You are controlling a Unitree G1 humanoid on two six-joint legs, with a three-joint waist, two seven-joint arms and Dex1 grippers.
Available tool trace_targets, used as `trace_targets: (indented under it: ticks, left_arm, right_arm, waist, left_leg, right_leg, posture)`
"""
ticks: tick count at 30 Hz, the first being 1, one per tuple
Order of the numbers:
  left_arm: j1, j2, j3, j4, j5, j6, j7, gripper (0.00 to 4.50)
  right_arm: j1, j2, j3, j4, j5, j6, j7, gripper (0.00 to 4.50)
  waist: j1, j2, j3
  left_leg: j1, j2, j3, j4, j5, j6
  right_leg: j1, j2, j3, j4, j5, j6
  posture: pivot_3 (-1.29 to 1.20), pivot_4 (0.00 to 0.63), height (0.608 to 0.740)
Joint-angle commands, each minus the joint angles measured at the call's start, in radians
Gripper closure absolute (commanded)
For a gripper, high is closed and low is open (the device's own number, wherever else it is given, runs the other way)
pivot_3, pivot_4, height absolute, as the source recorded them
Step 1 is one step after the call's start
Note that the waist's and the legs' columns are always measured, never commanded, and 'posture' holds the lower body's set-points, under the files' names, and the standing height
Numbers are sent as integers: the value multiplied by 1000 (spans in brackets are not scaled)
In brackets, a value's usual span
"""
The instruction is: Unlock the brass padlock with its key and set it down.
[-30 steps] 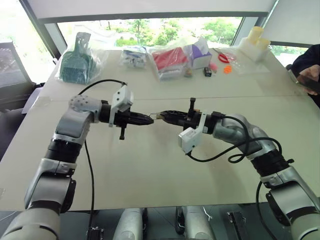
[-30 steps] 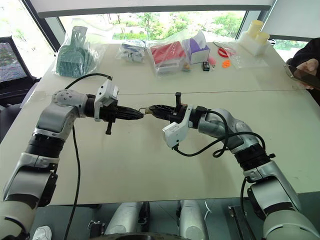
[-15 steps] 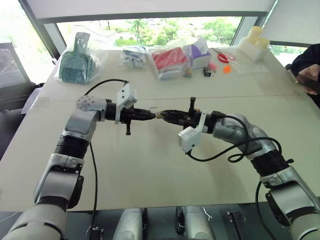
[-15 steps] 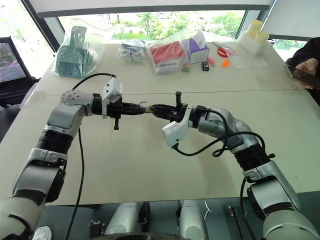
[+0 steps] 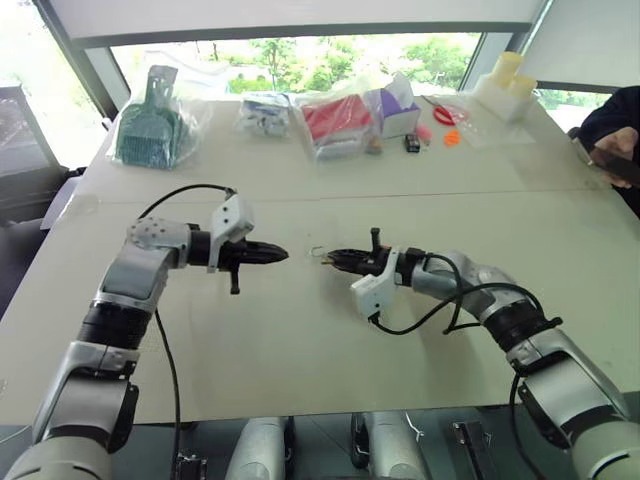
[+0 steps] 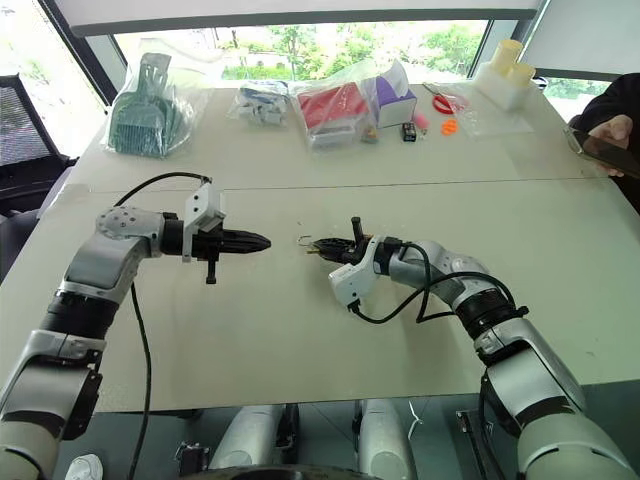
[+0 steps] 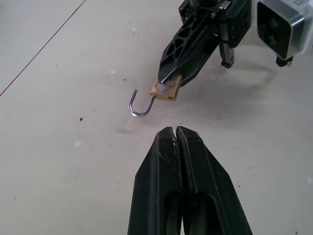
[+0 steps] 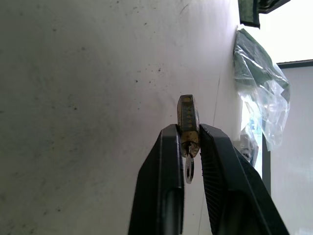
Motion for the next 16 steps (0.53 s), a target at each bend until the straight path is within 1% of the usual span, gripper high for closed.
trace_targets:
  ticks: [1, 2, 3, 4, 5, 7, 9, 11, 12, 14, 16]
  left_arm:
    - [24, 22, 31, -84, -26, 24, 16, 4500]
    - [35, 27, 32, -103, -30, 33, 18, 4500]
    - [45, 34, 31, -118, -32, 40, 18, 4500]
    - [53, 39, 30, -129, -32, 45, 18, 4500]
    - [58, 42, 30, -137, -33, 47, 19, 4500]
    - [62, 46, 33, -150, -42, 59, 23, 4500]
    - [67, 52, 34, -158, -48, 62, 25, 4500]
    - [70, 58, 35, -162, -51, 61, 26, 4500]
    - [72, 61, 38, -163, -51, 59, 28, 4500]
    - [76, 67, 44, -165, -53, 63, 33, 4500]
    - [82, 74, 52, -173, -61, 78, 38, 4500]
  right_arm:
    - [-31, -6, 2, -4, 14, -37, -12, 2006]
    - [-24, -20, 1, -22, 30, -43, 15, 1522]
    - [-15, -38, -1, -43, 64, -47, 57, 870]
    - [-8, -50, -3, -59, 91, -48, 88, 411]
    - [-1, -64, -7, -80, 126, -43, 125, 77]
    - [21, -101, -25, -137, 246, 8, 239, 77]
    - [57, -127, -53, -212, 406, 128, 378, 77]
    - [124, -150, -120, -360, 665, 442, 555, 77]
    - [152, -165, -150, -434, 770, 596, 621, 77]
    - [192, -189, -196, -553, 897, 841, 695, 77]
    - [220, -217, -225, -643, 963, 1024, 730, 77]
  waist:
    - [-1, 0, 0]
    - [-2, 0, 0]
    - [-3, 0, 0]
    - [-2, 0, 0]
    - [-1, 0, 0]
    - [4, 0, 0]
    - [8, 0, 0]
    - [9, 0, 0]
    - [10, 0, 0]
    - [9, 0, 0]
    - [9, 0, 0]
  left_leg:
    - [0, 0, 0, 0, 0, 0]
    - [0, 0, 0, 0, 0, 0]
    - [0, 0, 0, 0, 0, 0]
    - [1, 0, -1, 0, 0, 0]
    - [1, 0, -2, 0, 0, 0]
    - [1, 0, -3, 0, 0, 0]
    - [1, 0, -4, 0, 0, 0]
    - [2, 0, -3, 0, 0, 0]
    - [3, 1, -4, 0, 0, 0]
    - [4, 2, -4, 0, 0, 0]
    - [6, 4, -4, 0, 0, 1]
  right_leg:
    - [0, 0, 0, 0, 0, 0]
    - [0, 0, 0, 0, 0, 0]
    - [0, 0, 0, 0, 0, 0]
    - [0, 0, 0, 0, 0, 0]
    - [0, 0, 0, 0, 0, 0]
    - [1, 0, 0, 0, 0, 0]
    - [2, 0, 0, 0, 0, 0]
    - [3, 0, 0, -1, 0, 0]
    - [3, 0, 0, -1, 0, 0]
    - [4, 0, 0, -1, 0, 0]
    - [6, 0, 0, -1, 0, 0]
  posture:
    - [0, 150, 740]
    - [0, 150, 740]
    - [0, 150, 740]
    - [0, 150, 740]
    - [0, 150, 740]
    - [0, 150, 740]
    - [0, 150, 740]
    - [0, 150, 740]
    - [0, 150, 740]
    - [0, 150, 740]
    - [0, 150, 740]
